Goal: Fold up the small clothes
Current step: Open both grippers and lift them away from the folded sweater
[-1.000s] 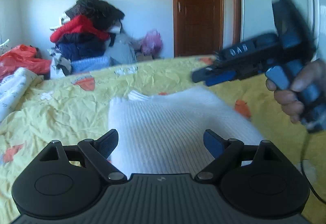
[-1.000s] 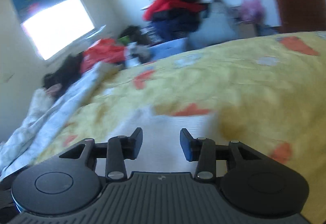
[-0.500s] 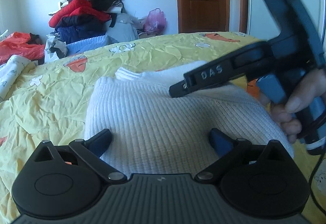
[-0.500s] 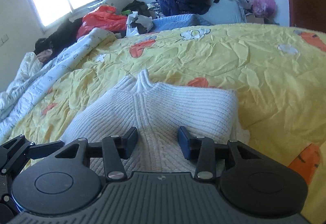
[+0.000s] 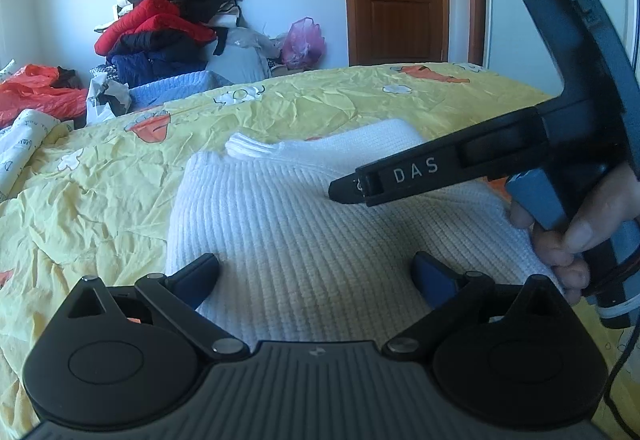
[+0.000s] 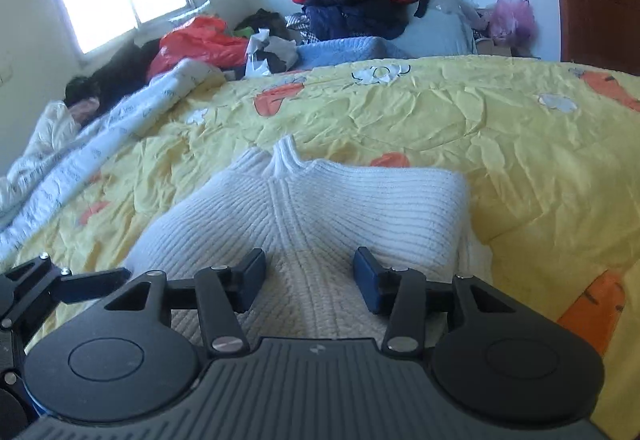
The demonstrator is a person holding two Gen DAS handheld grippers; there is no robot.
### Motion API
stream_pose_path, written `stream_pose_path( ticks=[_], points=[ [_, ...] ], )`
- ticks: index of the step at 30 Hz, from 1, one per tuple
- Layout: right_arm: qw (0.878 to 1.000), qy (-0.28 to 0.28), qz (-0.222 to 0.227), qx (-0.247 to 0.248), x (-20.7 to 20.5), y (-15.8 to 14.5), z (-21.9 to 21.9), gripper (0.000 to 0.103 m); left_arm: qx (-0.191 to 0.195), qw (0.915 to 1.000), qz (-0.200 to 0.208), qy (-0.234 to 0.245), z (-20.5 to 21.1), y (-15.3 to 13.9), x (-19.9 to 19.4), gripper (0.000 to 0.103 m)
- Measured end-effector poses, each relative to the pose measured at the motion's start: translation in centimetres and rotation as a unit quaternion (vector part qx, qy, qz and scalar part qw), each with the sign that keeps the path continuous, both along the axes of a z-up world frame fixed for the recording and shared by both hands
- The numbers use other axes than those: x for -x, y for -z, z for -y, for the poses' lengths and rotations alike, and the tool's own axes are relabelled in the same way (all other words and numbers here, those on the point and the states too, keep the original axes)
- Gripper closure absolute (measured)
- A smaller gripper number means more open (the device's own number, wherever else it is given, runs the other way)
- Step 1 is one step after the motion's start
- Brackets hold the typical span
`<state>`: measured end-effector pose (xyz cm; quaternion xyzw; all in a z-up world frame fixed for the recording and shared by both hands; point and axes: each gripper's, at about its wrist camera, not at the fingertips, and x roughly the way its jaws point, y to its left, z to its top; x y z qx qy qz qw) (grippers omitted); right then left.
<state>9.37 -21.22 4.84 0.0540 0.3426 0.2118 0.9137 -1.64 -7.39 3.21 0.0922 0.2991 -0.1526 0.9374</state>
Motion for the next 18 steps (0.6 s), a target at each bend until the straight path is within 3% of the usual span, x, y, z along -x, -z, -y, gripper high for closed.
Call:
stream_pose_path(
  ticks=[2,5,7,11,13,14,16,18],
  points=[
    [1.0,0.016,0.003,0.007,0.9,-0.9,-0.1,0.051,0.005,1.0,0.0,-0.002,-0.4,-0.4,0.3,0.001],
    [0.999,0.033,0.02,-0.031,4.5,-2.4,1.5,0.047,0.03,0.9994,0.006,-0.017,-2.3,-1.8,2.2,0.001],
    [0.998,0.03,0.035,-0.05,8.0,-2.8,3.5,0.036,0.033,0.9983,0.039,-0.03,-4.7,-2.4,4.6,0.0],
    [0.996,0.07,0.045,-0.041,13.9,-2.7,9.3,0.03,0.016,0.9948,0.066,-0.076,-12.4,-2.8,8.1,0.0],
    [0.992,0.119,0.049,0.007,16.0,-2.5,12.7,0.029,-0.03,0.9906,0.072,-0.113,-16.6,-2.9,8.2,0.0],
    [0.987,0.148,0.05,0.042,16.8,-2.5,14.4,0.027,-0.065,0.9843,0.077,-0.145,-18.9,-2.9,7.8,0.0],
    [0.97,0.201,0.053,0.127,18.1,-2.5,17.5,0.025,-0.125,0.9621,0.087,-0.226,-23.9,-3.3,6.5,0.0],
    [0.94,0.257,0.047,0.218,18.7,-2.8,20.2,0.025,-0.175,0.9287,0.124,-0.302,-28.2,-4.5,5.6,0.0]
  ],
)
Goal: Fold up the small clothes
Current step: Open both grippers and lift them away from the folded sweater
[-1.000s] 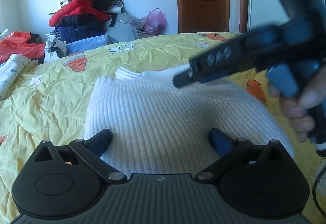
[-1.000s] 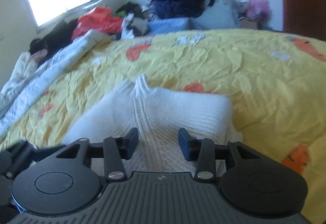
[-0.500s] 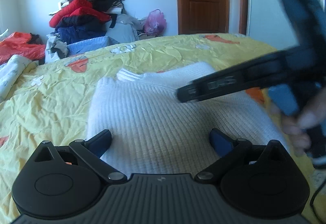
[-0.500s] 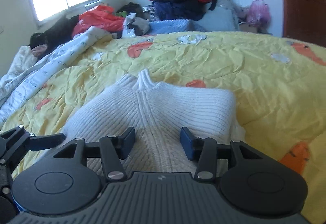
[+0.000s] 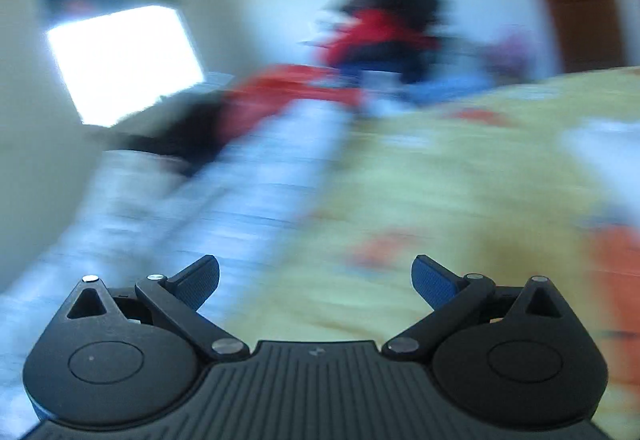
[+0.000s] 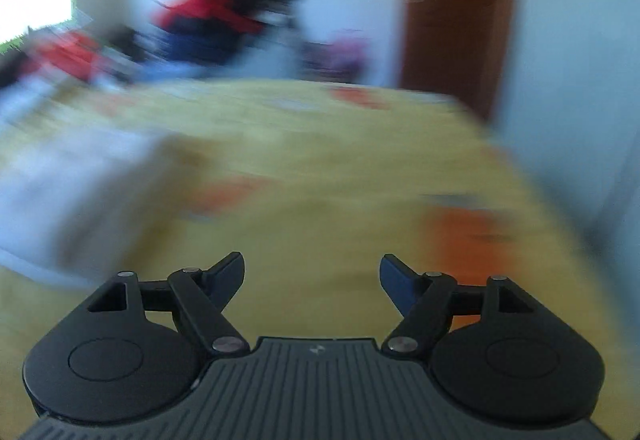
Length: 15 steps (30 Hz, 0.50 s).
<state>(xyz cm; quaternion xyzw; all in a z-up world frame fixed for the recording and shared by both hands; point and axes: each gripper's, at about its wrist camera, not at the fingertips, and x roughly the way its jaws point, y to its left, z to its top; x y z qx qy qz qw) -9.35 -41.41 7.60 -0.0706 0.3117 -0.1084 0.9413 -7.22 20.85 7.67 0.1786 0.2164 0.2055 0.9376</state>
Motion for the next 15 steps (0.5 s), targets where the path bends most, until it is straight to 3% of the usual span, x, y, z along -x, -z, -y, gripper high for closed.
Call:
stream_pose_path(
  ticks=[3,5,7,9,11,13,15],
  points=[
    [0.988,0.047,0.003,0.146,1.1,-0.9,1.3,0.022,-0.06,0.9955,0.053,-0.051,-2.3,-2.5,-0.3,0.0],
    [0.976,0.034,0.018,0.216,1.9,-1.4,0.4,0.013,-0.042,0.9957,0.079,-0.025,-1.0,-3.9,0.3,0.0],
    [0.975,0.0,0.033,0.219,2.0,-1.7,-1.8,0.005,0.004,0.996,0.085,0.025,2.0,-3.9,1.0,0.0],
    [0.987,-0.059,0.041,0.147,1.7,-1.9,-4.5,0.005,0.062,0.9925,0.075,0.074,6.3,-2.6,1.9,0.0],
    [0.992,-0.113,0.039,0.028,1.0,-1.5,-7.0,0.004,0.136,0.9817,0.047,0.125,10.8,-0.4,2.9,0.0],
    [0.984,-0.159,0.018,-0.077,-0.1,-0.3,-9.7,0.004,0.188,0.9679,0.01,0.167,14.9,1.9,3.8,0.0],
    [0.976,-0.178,-0.008,-0.125,-1.2,1.2,-12.4,0.004,0.207,0.9596,-0.026,0.189,18.0,3.9,4.4,0.0]
  ],
)
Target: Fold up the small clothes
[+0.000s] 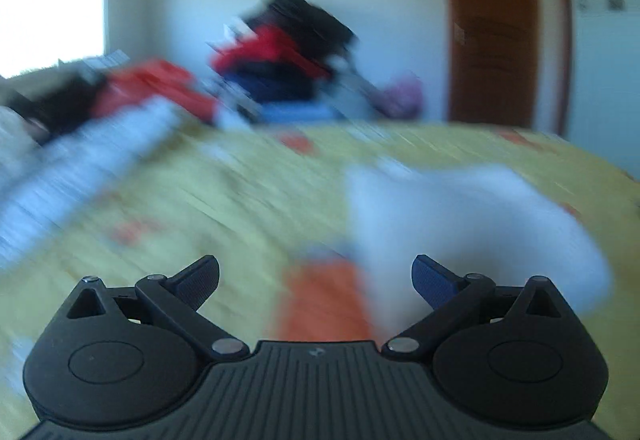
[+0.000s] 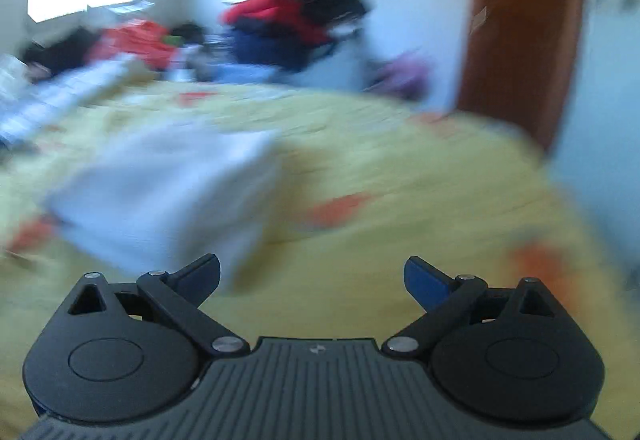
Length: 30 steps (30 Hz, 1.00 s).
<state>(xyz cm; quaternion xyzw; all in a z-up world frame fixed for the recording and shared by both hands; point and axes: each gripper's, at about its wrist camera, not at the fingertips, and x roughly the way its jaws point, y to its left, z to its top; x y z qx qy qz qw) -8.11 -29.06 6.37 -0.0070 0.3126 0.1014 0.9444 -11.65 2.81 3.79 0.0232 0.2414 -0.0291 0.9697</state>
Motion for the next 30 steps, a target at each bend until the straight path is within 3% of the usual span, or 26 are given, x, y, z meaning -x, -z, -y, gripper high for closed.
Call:
stream_pose_path(
  ticks=[3,6,10,12,15,30],
  points=[
    [0.999,-0.009,-0.031,-0.006,-1.2,2.0,-2.6,0.004,0.004,0.9987,-0.049,0.015,2.6,1.5,0.6,0.0],
    [0.998,-0.001,-0.061,-0.003,-1.4,3.9,-3.9,0.004,0.01,0.9976,-0.067,0.011,2.8,2.5,0.9,0.0],
    [0.996,0.033,-0.078,0.029,-1.1,5.6,-6.1,0.001,0.031,0.9918,-0.124,-0.003,3.9,4.6,-0.4,0.0],
    [0.997,0.051,-0.053,0.032,-0.5,6.1,-6.8,0.0,0.002,0.9946,-0.104,-0.006,4.9,5.5,0.1,0.0],
    [0.997,0.072,-0.025,0.03,0.2,6.7,-7.2,0.0,0.005,0.9945,-0.104,-0.008,5.0,5.7,-0.1,0.0],
    [0.996,0.084,-0.019,0.028,0.2,7.0,-7.1,0.0,0.008,0.9947,-0.102,-0.008,5.0,5.7,-1.1,0.0]
  ],
)
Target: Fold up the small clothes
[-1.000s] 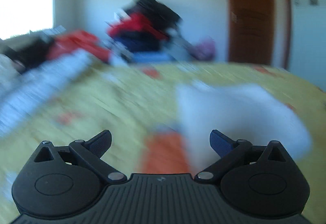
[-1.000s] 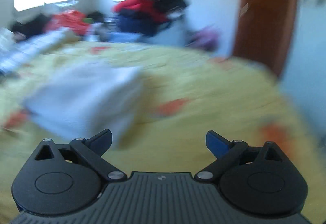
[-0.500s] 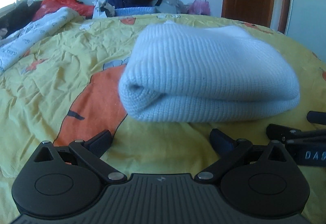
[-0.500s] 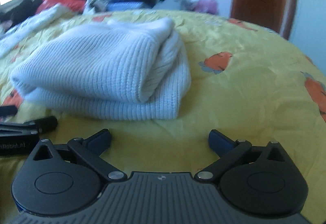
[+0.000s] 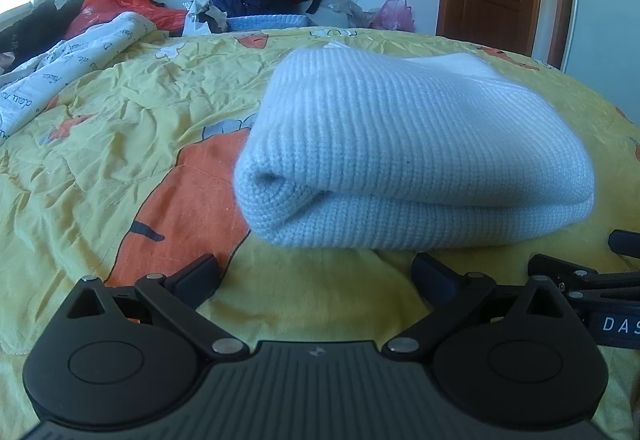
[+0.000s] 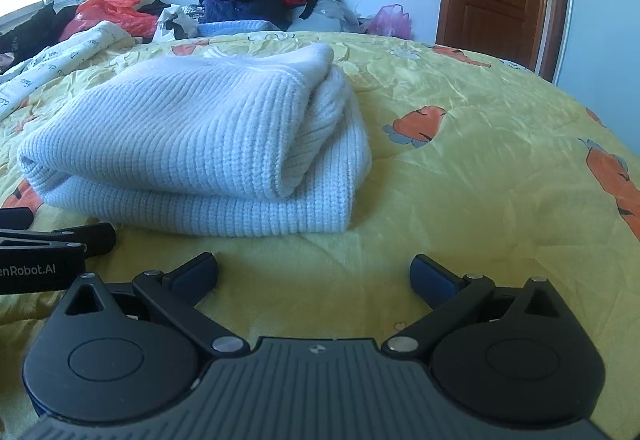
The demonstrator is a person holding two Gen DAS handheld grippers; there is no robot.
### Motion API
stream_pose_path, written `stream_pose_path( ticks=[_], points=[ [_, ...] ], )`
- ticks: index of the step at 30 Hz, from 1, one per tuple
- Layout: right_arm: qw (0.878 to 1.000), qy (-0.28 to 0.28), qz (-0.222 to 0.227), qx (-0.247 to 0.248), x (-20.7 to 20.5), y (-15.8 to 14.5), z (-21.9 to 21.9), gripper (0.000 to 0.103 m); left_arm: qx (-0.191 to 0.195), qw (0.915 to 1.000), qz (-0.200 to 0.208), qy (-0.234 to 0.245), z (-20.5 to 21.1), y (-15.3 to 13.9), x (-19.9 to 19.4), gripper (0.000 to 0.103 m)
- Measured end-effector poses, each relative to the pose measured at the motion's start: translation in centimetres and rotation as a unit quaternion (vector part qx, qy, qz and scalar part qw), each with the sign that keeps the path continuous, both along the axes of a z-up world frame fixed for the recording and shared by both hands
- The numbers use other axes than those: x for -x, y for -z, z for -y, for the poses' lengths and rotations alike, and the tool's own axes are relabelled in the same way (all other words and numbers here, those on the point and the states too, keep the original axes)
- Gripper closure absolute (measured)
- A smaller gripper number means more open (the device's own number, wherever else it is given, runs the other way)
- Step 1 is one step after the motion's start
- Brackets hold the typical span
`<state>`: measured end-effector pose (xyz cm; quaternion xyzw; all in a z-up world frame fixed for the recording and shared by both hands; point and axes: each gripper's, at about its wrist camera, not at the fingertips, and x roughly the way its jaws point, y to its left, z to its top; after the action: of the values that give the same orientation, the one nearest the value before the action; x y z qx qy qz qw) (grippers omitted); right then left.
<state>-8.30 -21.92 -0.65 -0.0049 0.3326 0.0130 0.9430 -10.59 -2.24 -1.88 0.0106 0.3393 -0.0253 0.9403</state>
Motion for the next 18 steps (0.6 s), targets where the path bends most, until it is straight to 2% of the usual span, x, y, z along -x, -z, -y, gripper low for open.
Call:
stream_pose_path(
  ticks=[18],
  points=[
    [1.0,0.0,0.003,-0.004,-0.42,0.25,0.01,0.0,0.0,1.0,0.001,-0.001,0.19,0.05,0.24,0.0]
  ],
)
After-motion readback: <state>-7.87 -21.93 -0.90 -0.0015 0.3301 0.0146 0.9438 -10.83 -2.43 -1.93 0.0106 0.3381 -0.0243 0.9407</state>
